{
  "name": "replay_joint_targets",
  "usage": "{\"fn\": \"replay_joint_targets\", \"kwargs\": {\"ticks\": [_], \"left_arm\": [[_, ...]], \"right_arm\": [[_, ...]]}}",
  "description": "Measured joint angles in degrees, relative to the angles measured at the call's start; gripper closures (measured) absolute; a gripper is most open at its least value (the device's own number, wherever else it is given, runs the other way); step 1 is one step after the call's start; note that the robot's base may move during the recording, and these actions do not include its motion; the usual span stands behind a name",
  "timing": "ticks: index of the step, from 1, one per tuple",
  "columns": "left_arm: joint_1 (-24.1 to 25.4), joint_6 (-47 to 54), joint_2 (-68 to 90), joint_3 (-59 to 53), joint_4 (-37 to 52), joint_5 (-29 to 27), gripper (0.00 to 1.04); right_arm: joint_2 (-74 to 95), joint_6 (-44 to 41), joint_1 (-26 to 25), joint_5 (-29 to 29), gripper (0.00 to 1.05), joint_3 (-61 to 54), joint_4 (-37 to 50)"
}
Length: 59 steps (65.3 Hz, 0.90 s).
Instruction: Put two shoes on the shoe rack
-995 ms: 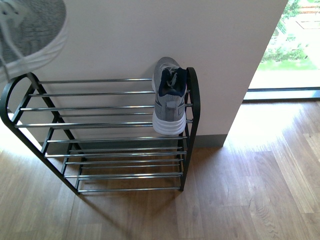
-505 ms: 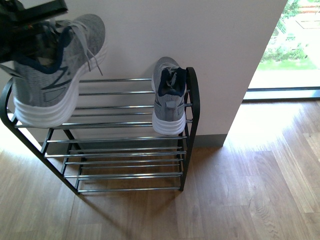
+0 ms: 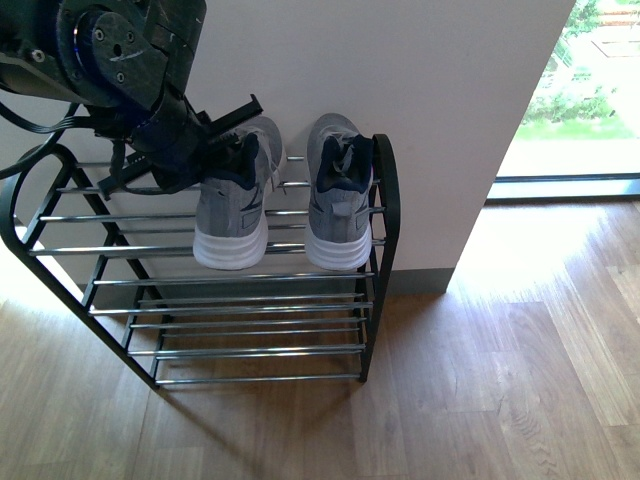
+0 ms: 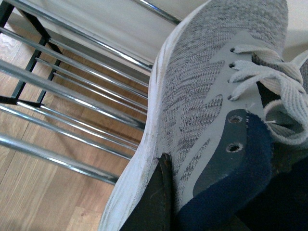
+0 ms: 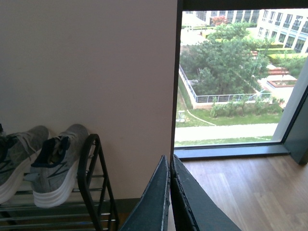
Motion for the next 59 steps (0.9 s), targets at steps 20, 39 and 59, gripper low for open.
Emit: {"fn": "replay_joint_targets", "kwargs": {"ticks": [20,39,59], "left_arm": [[-0.7,4.7,-4.2,-1.7,-2.5,-3.8,0.50],[-1.0,6.7,-32.9,-20.8,-3.2,-15.8,0.09],[2.4,13.4,-79.4,-42.3,-14.8,-25.6,0.09]], "right_arm": [[-11.1,0.0,0.0,0.1,1.03,0.0,-11.5],[-11.3,0.0,0.0,0.0,1.03,0.0,-11.6],[-11.3,0.0,0.0,0.1,1.03,0.0,-11.6]]}}
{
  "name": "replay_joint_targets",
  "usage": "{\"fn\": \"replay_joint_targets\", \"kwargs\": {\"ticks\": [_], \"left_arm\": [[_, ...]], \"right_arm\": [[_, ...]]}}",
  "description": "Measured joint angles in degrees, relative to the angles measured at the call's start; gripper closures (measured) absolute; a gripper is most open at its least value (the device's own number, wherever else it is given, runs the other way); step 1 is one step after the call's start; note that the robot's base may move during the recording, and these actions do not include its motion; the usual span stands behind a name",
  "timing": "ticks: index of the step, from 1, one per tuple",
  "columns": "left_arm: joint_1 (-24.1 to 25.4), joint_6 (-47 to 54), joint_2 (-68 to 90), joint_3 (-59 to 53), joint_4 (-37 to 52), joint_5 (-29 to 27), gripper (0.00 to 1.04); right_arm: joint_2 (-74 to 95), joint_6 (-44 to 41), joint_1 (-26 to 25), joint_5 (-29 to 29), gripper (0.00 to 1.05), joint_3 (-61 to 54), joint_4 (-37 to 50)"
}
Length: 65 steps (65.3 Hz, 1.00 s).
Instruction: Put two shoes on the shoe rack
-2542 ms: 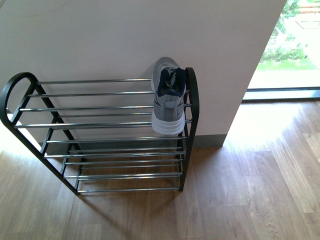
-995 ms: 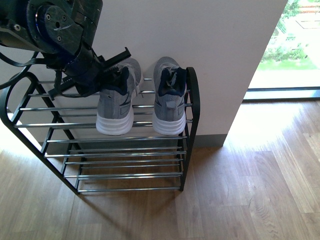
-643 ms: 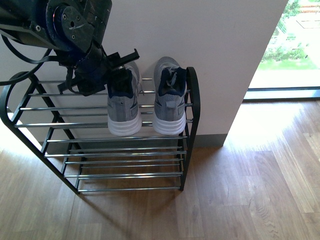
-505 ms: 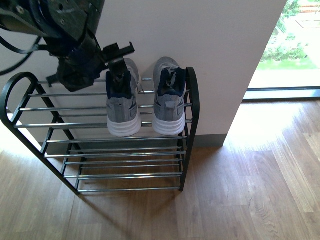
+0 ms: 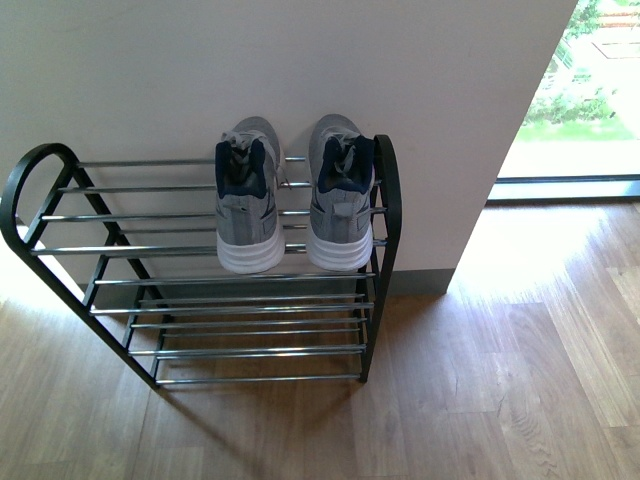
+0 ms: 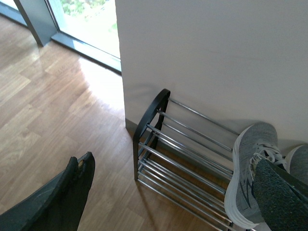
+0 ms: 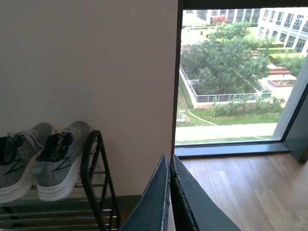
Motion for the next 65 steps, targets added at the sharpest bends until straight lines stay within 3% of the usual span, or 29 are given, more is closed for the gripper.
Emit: {"fn": "replay_joint_targets", "kwargs": {"ticks": [4,9,14,21,35,40,65], "left_arm": [[-0.2,1.1,-2.5,-0.4,1.1,1.2,0.10],[2.4,10.0,-6.1,-8.7,19.3,14.8,0.24],[3.9,17.6,-8.0,-16.2,31.3,21.4,0.37],[5.2,22.6,-11.0,-22.1,37.6,24.1,0.53],[8.9,25.6,-18.8,-32.4,39.9,27.8,1.04],[12.1,25.9,-20.9,-34.3,39.9,31.5,1.04],[13.3,26.0,-30.5,-40.2,36.7,31.8,1.04]], "right_arm": [[0.0,0.0,0.0,0.0,1.03,0.0,0.0],[0.0,0.0,0.0,0.1,0.97,0.0,0.0],[0.0,0.0,0.0,0.0,0.85,0.0,0.0],[0.0,0.0,0.0,0.0,0.69,0.0,0.0],[0.0,0.0,0.0,0.0,0.19,0.0,0.0],[0.0,0.0,0.0,0.0,0.08,0.0,0.0],[0.0,0.0,0.0,0.0,0.09,0.0,0.0]]}}
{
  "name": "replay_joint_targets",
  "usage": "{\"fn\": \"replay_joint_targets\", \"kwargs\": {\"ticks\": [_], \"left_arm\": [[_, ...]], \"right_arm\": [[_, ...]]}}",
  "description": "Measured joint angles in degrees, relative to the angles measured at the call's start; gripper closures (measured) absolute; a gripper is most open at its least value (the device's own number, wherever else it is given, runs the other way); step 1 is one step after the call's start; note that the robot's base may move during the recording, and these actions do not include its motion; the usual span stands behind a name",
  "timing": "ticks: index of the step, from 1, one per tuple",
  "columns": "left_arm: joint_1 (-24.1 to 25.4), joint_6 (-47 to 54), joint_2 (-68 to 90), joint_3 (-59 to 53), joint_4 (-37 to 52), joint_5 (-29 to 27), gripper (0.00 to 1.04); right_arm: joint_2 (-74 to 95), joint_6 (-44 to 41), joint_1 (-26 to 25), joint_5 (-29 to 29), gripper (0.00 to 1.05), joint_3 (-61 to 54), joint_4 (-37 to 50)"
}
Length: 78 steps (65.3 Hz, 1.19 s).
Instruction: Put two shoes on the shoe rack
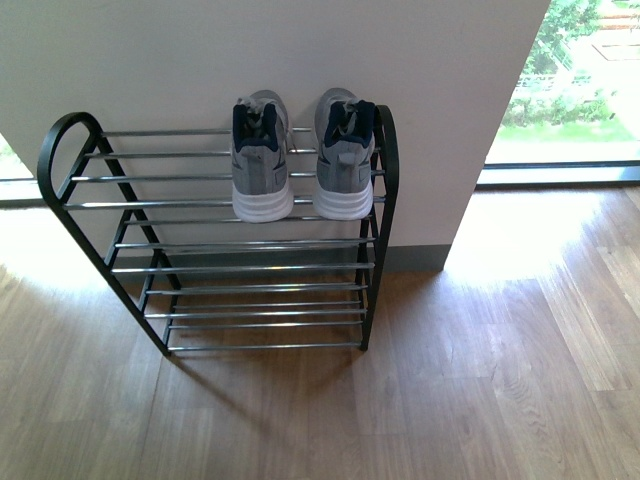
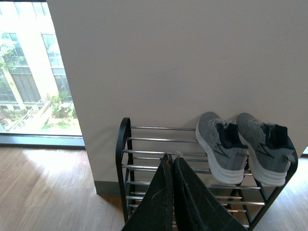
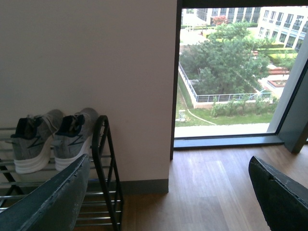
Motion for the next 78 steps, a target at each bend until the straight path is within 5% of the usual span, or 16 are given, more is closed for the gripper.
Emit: {"fn": "replay_joint_targets", "kwargs": {"ticks": [65,70,78], "left_arm": [[0.0,0.1,-19.1,-4.4,-13.7,0.2,1.04],[0.0,0.2,-27.1,-4.3,-23.3,0.0,1.04],[0.2,0.2,-28.1,-4.4,-23.8,0.0,1.04]], "right_arm": [[0.0,0.0,0.0,0.2,0.09,0.0,-0.1],[0.0,0.0,0.0,-0.1,0.09,0.0,-0.1],[0.0,0.0,0.0,-0.1,0.09,0.0,-0.1]]}}
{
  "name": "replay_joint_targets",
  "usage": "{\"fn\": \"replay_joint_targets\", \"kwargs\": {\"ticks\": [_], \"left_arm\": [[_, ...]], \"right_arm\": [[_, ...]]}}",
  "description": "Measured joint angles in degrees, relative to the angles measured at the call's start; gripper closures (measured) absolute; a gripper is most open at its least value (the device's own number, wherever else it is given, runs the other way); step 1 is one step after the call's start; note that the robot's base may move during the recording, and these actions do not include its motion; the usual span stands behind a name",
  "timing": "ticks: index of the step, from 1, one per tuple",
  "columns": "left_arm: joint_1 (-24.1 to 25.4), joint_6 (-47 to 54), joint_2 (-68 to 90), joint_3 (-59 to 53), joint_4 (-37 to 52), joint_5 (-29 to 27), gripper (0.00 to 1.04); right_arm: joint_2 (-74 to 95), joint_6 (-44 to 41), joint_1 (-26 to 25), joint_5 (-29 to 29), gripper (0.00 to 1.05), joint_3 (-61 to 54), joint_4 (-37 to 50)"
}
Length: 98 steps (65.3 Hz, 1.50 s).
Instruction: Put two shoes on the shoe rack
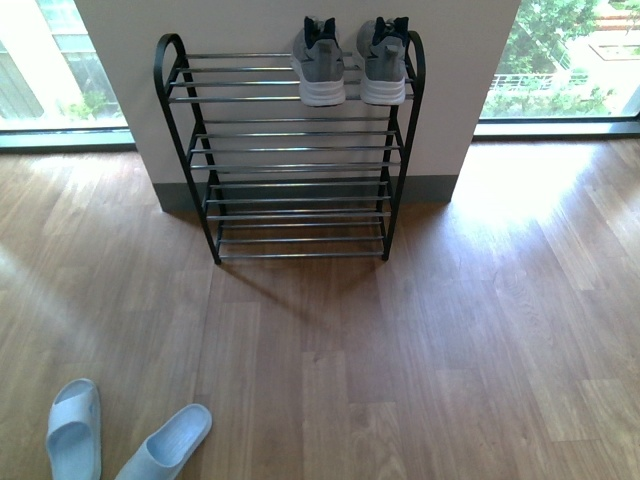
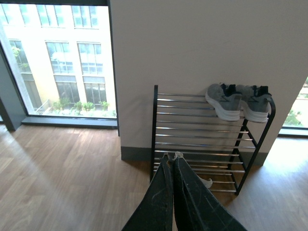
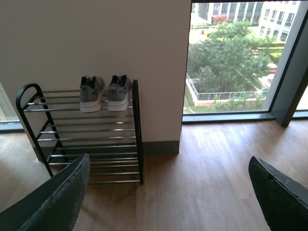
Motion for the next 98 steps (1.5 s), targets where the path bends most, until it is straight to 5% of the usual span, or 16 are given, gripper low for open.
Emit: {"fn": "replay_joint_targets", "kwargs": {"ticks": [31,40,58,98], "left_arm": [[0.0,0.0,0.0,0.0,0.0,0.1,1.03],[0.0,0.0,0.0,0.0,0.0,0.1,0.80],[0.0,0.1,0.0,0.0,0.0,0.1,0.08],[0.0,0.1,0.0,0.0,0.0,-0.3,0.09]], "right_arm": [[0.0,0.0,0.0,0.1,0.09,0.0,0.0],[0.0,0.0,0.0,0.1,0.09,0.0,0.0],[-0.1,0.0,0.0,0.2,0.09,0.0,0.0],[-0.1,0.0,0.0,-0.3,0.09,0.0,0.0]]}}
